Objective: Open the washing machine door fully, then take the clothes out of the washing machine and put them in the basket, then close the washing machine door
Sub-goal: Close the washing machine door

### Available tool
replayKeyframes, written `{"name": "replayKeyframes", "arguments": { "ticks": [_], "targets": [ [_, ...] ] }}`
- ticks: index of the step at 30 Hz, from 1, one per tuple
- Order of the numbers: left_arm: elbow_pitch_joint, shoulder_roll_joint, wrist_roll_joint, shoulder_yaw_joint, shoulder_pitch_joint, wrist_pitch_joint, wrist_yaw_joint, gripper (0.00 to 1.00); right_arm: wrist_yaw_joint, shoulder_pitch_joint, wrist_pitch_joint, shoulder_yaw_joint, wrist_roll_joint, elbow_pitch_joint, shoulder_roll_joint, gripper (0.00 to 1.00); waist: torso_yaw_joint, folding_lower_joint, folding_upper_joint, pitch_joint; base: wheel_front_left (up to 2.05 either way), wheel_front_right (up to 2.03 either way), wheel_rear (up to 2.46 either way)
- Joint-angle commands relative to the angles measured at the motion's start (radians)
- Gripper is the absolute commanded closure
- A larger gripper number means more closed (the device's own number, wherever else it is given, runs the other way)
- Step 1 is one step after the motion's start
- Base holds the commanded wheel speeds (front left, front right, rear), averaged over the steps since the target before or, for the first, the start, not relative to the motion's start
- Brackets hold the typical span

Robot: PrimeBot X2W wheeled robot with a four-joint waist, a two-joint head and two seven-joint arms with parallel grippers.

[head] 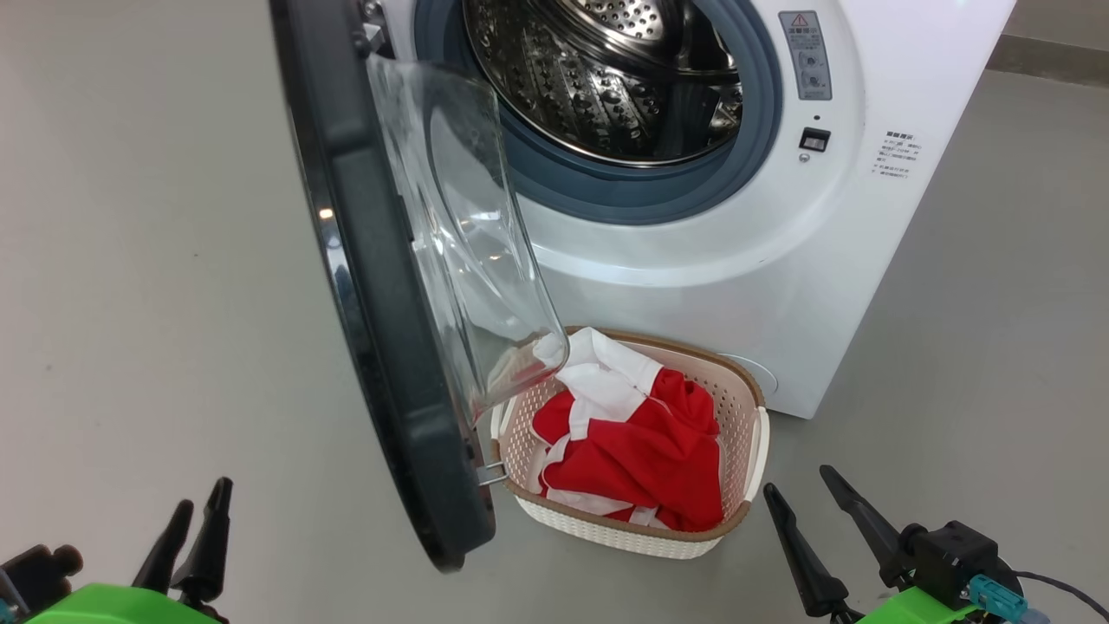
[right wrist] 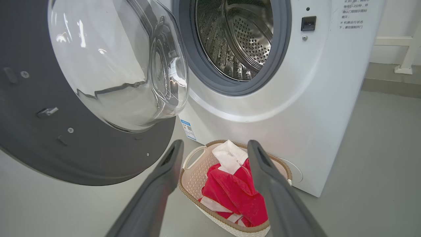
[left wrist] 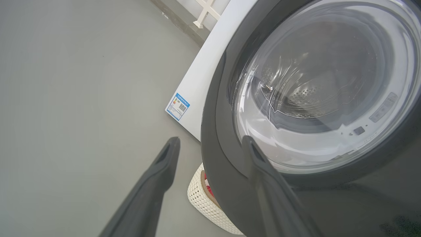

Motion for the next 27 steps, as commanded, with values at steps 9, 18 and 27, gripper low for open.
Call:
{"name": "replayKeyframes", "arguments": {
  "ticks": [9,18,27],
  "targets": [
    [-0.048,-0.093,0.417,0.265,0.019,-0.012,-0.006,0.00,0.006,-0.016,-0.006,0.015,-0.001,-0.023,-0.003,0.00,-0.008,0.0000,0.0000,0.008,0.00,0.00,0.00],
    [-0.170,-0.245,0.839,0.485,0.074,-0.012,-0.006,0.00,0.006,-0.020,-0.006,0.012,-0.002,-0.022,-0.004,0.00,-0.013,0.0000,0.0000,0.012,0.00,0.00,0.00],
    [-0.199,-0.337,1.034,0.569,0.119,-0.012,-0.006,0.00,0.006,-0.025,-0.006,0.012,-0.003,-0.020,-0.004,0.00,-0.020,0.0000,0.0000,0.014,0.00,0.00,0.00]
  ]
}}
